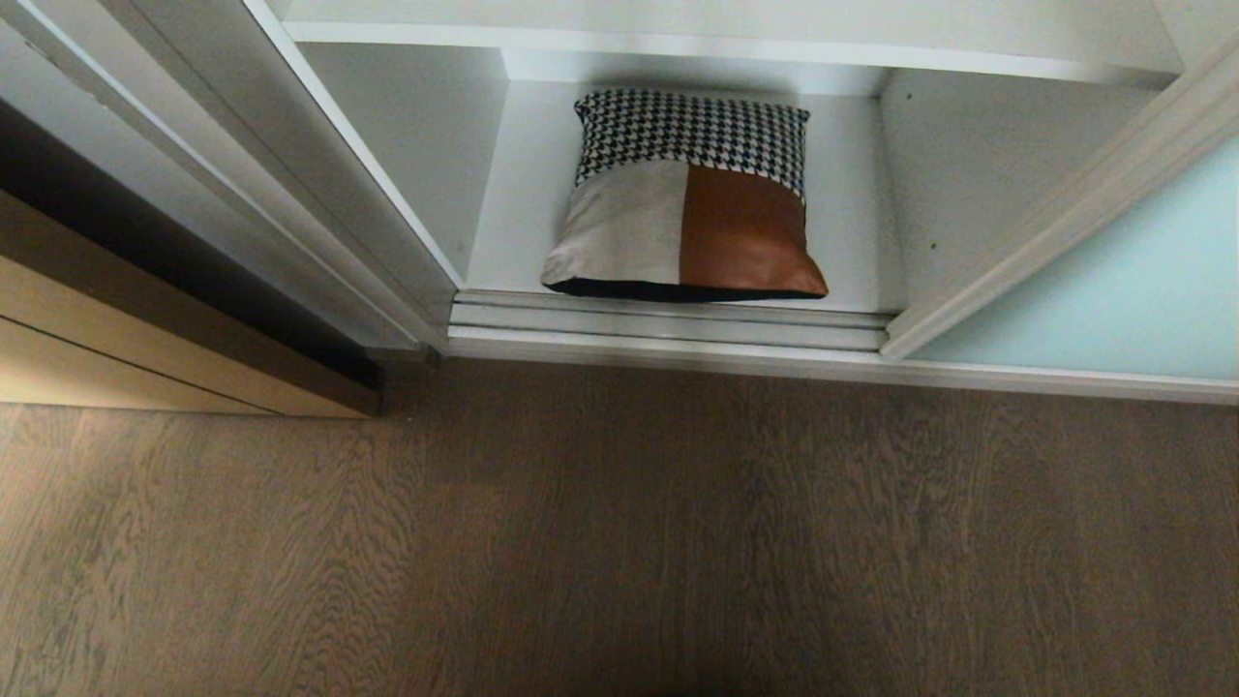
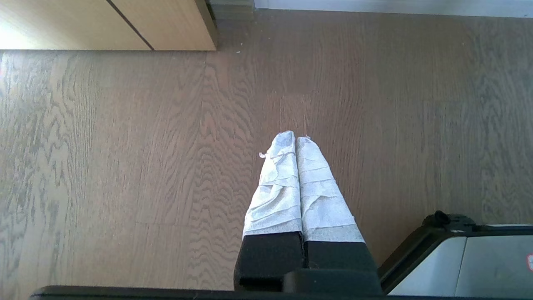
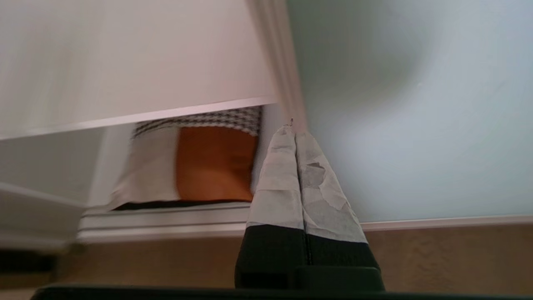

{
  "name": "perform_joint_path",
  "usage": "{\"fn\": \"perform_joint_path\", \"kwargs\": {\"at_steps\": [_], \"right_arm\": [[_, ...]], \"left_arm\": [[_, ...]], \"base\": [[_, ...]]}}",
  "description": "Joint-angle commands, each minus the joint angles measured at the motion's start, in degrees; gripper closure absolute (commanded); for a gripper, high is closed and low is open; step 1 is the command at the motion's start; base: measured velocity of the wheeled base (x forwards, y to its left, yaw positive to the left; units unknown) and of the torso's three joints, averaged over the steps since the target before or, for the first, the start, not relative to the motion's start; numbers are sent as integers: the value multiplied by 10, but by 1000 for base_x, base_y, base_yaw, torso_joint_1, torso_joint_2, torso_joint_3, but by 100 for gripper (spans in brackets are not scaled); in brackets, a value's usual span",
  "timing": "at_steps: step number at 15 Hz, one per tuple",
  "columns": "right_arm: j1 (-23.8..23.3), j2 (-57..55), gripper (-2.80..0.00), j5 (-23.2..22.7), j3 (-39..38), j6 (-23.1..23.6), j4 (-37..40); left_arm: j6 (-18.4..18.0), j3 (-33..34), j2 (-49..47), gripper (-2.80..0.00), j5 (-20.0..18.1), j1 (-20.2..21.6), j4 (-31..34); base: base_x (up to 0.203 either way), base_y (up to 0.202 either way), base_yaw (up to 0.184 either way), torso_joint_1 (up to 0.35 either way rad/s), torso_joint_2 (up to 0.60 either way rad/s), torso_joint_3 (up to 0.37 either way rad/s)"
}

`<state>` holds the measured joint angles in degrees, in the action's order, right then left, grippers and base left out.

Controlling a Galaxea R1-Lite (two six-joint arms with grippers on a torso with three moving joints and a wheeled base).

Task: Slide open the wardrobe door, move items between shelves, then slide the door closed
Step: Close the door

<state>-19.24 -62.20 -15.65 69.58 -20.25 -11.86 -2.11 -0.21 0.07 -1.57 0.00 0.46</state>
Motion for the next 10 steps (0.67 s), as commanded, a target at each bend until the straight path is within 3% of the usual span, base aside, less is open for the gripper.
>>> {"fn": "perform_joint_path", "kwargs": {"at_steps": [1,10], "right_arm": [[22,7,0,-2,-3,2,-2],[164,-59,0,0,21,36,-12]], "left_arm": [[0,0,-1,0,0,0,0],[0,0,-1,0,0,0,0]], "base": [[0,0,0,0,0,0],[0,0,0,0,0,0]]}}
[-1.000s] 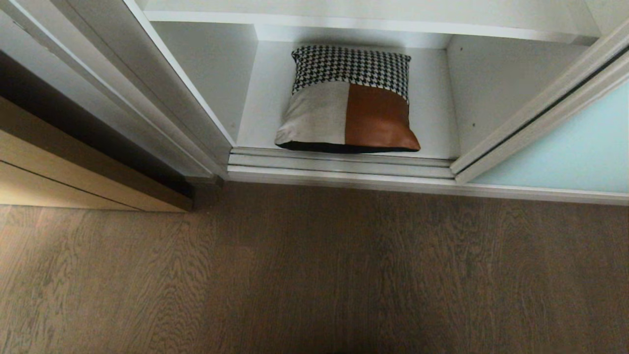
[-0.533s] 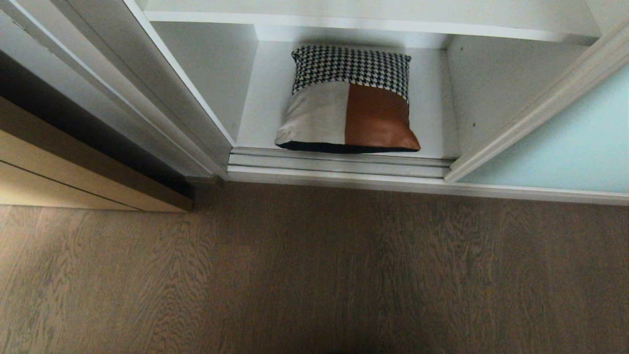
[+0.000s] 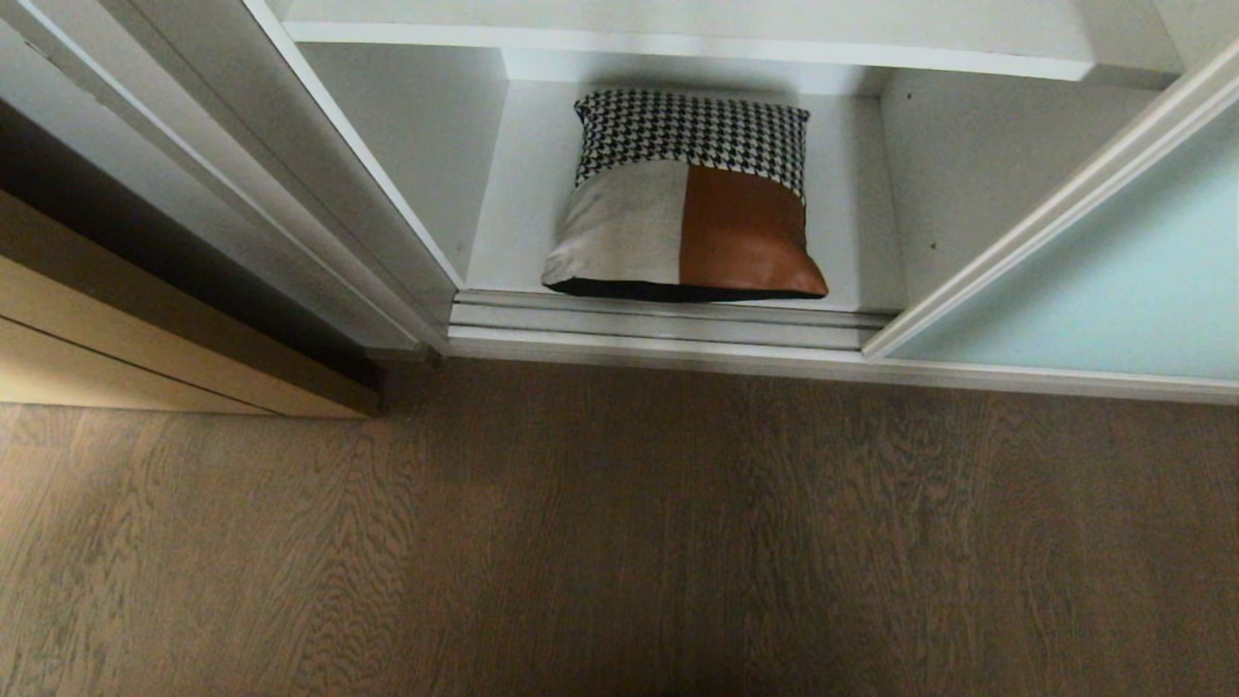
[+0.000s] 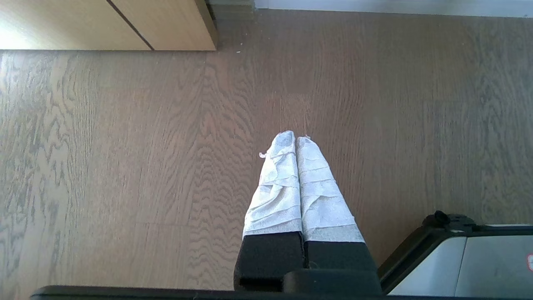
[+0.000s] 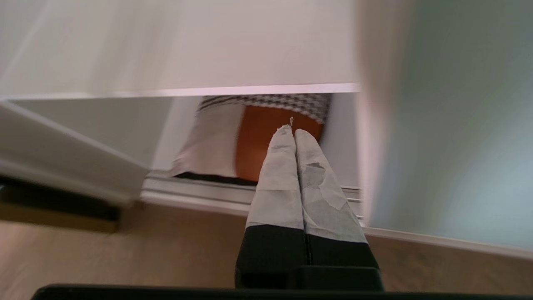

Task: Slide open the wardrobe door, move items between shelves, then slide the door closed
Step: Close the door

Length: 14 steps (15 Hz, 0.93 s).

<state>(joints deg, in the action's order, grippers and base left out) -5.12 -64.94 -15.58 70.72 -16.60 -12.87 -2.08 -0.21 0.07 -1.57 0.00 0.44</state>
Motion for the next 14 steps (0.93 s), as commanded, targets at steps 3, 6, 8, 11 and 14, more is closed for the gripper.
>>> {"fn": "perform_joint_path", "kwargs": {"at_steps": [3,6,8,11,14], "right_arm": [[46,-66,0,1,20,-1,-33],[65,14,0,-3,-7,-2,-31],[69,71,0,-1,-17,-3,-32],[66,148,0,10,-22,2,-29],[59,206,0,18,-38,1,-15]], "left_arm": [[0,0,-1,0,0,0,0],[0,0,-1,0,0,0,0],[0,0,-1,0,0,0,0],[0,0,-1,0,0,0,0],[0,0,-1,0,0,0,0]], "base": [[0,0,0,0,0,0],[0,0,0,0,0,0],[0,0,0,0,0,0],[0,0,0,0,0,0],[0,0,0,0,0,0]]}}
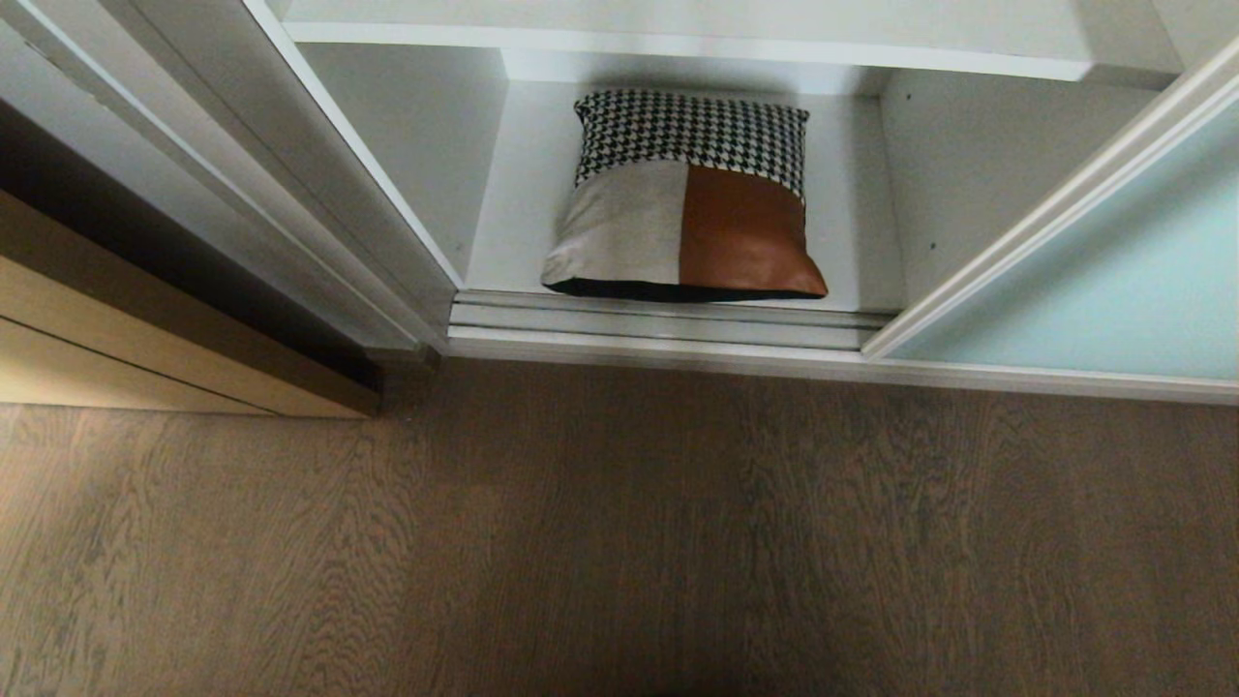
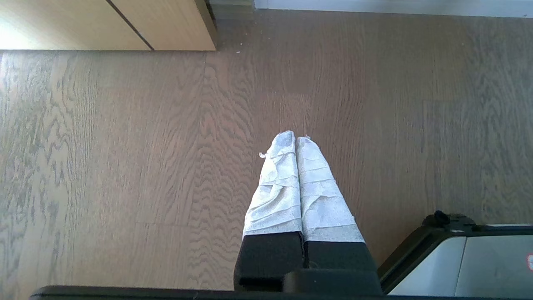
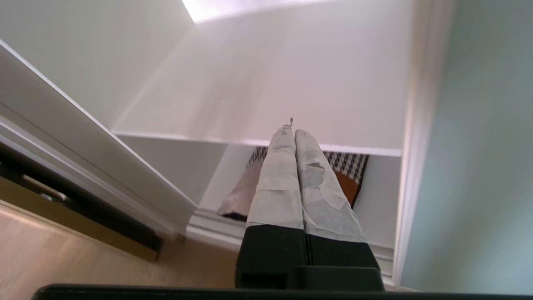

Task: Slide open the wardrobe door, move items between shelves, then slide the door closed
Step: Close the door

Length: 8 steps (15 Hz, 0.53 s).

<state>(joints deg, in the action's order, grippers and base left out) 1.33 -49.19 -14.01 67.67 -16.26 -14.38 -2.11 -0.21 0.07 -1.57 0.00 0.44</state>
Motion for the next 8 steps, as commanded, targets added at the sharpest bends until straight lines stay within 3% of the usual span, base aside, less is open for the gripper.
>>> {"fn": "perform_joint_path", "kwargs": {"at_steps": [1,3,8], "right_arm": [[-20,52,0,20,-9,-2,-1],[-43,48,0,52,-1,0,-6],[-146,20,0,48,-5,-5,-13]], "left_arm": [[0,0,-1,0,0,0,0],[0,-1,-1,0,0,0,0],[0,0,-1,0,0,0,0]], "base": [[0,0,0,0,0,0],[0,0,0,0,0,0],[0,0,0,0,0,0]]}}
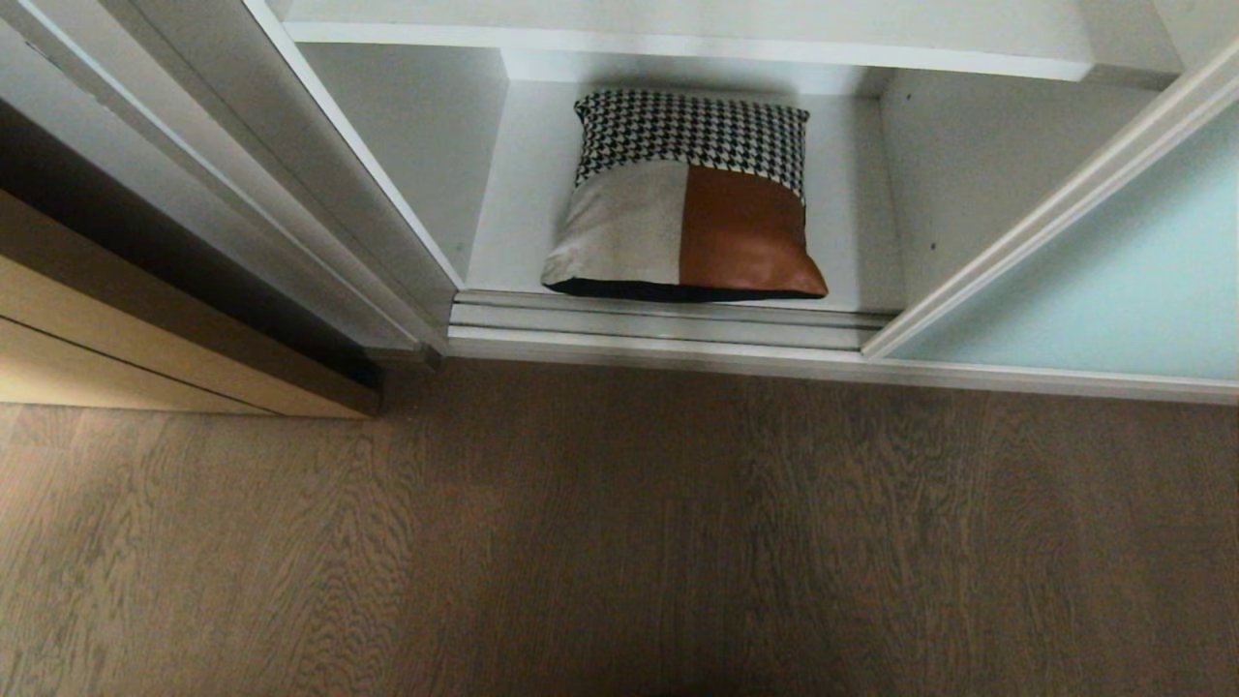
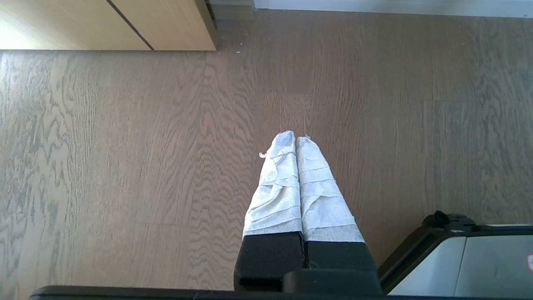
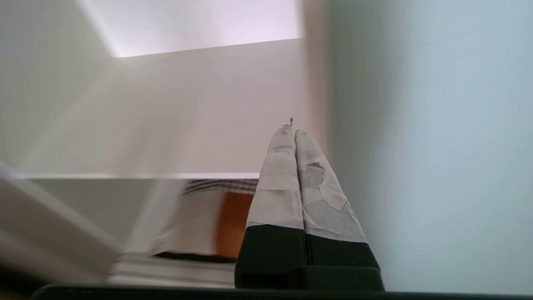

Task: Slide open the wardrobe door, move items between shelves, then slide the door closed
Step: Close the door

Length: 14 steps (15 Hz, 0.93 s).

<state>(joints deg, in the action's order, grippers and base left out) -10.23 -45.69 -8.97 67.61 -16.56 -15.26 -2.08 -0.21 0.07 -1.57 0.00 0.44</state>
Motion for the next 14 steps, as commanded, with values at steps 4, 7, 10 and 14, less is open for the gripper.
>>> {"fn": "perform_joint_path", "kwargs": {"at_steps": [4,7,10,14], "right_arm": [[-38,-60,0,-5,-13,-5,-11],[-35,-98,0,-5,-5,-16,-11],[-30,-122,0,-4,8,-18,-11],[-10,-143,0,-4,19,-18,-12]], "left_arm": [[0,0,-1,0,0,0,0],[0,0,-1,0,0,0,0],[0,0,-1,0,0,0,0],[0,0,-1,0,0,0,0]], "base": [[0,0,0,0,0,0],[0,0,0,0,0,0],[0,0,0,0,0,0],[0,0,0,0,0,0]]}}
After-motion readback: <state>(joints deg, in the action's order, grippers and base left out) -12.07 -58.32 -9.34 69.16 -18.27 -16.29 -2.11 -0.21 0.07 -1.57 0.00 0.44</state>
